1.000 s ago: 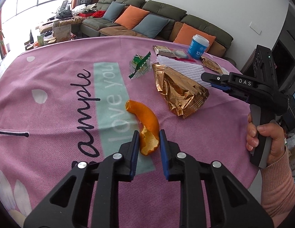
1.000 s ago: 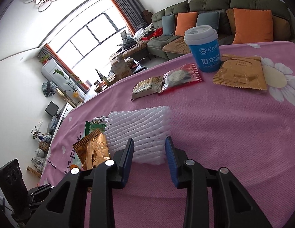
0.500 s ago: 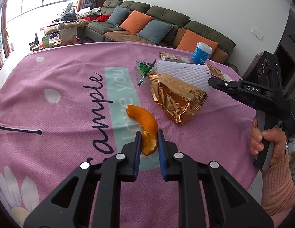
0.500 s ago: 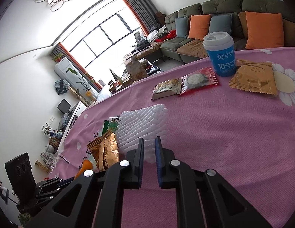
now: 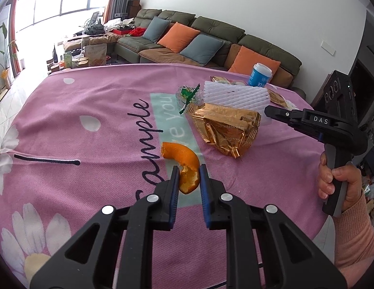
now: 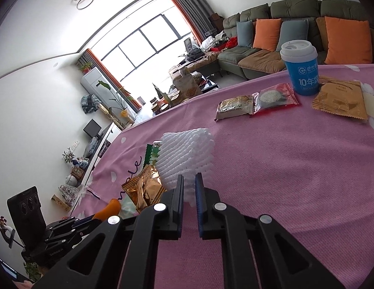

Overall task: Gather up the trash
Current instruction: 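Grasp the white foam net with the right tool while the left tool grasps orange peel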

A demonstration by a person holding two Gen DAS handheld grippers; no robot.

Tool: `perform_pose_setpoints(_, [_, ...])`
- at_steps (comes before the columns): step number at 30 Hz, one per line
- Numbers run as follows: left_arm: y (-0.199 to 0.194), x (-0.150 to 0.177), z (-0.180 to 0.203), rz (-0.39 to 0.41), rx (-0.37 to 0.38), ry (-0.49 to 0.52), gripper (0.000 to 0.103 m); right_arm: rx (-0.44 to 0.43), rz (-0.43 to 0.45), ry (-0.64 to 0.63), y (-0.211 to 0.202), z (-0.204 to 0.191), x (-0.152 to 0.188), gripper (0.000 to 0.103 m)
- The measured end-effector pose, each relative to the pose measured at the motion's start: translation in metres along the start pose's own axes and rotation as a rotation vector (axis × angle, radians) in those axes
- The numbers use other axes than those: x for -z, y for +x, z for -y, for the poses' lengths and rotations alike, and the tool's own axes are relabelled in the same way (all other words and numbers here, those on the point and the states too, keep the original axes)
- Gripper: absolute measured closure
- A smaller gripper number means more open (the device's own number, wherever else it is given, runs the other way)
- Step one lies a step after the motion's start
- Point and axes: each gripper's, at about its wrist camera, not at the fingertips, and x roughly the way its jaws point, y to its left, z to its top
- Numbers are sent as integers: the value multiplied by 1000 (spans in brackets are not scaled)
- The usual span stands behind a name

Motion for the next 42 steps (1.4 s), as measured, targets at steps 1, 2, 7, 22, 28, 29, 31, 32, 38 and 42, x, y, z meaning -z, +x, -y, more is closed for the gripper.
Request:
perform_pose_setpoints(1, [-2, 1, -1, 3, -3, -2, 86, 1, 13, -2, -2, 1, -2, 96])
perform_pose_setpoints(2, [-5, 2, -2, 8, -7, -2, 86, 4, 25, -4, -5, 1, -4, 96])
perform_pose_setpoints(7, [-20, 5, -10, 31, -20, -8, 87, 13, 79, -15, -22, -2, -10, 96])
perform_pose_setpoints(22, [-61, 18, -30, 90, -75, -30, 87, -23, 148, -90, -42, -37, -19, 96])
perform_pose_setpoints(28, [-77, 24, -32, 109, -106, -30, 87, -93, 103, -116, -26, -63, -9, 96])
perform_pose_setpoints(29, [-80, 25, -33, 113, -113, -33, 87, -102, 94, -121, -22, -67, -7, 96])
perform_pose_setpoints(31, [-85, 26, -36, 120, -117, -39, 88, -124, 73, -128, -15, -75, -2, 96])
perform_pose_setpoints(32, [-87, 26, -37, 123, -122, -41, 88, -133, 64, -130, -12, -79, 0, 96])
perform_pose_setpoints(38, [-101, 30, -48, 137, -150, -65, 88, -195, 6, -147, 11, -101, 12, 96])
perform_pose_setpoints(42, [-110, 33, -55, 147, -169, -82, 88, -224, -24, -158, 24, -115, 17, 96])
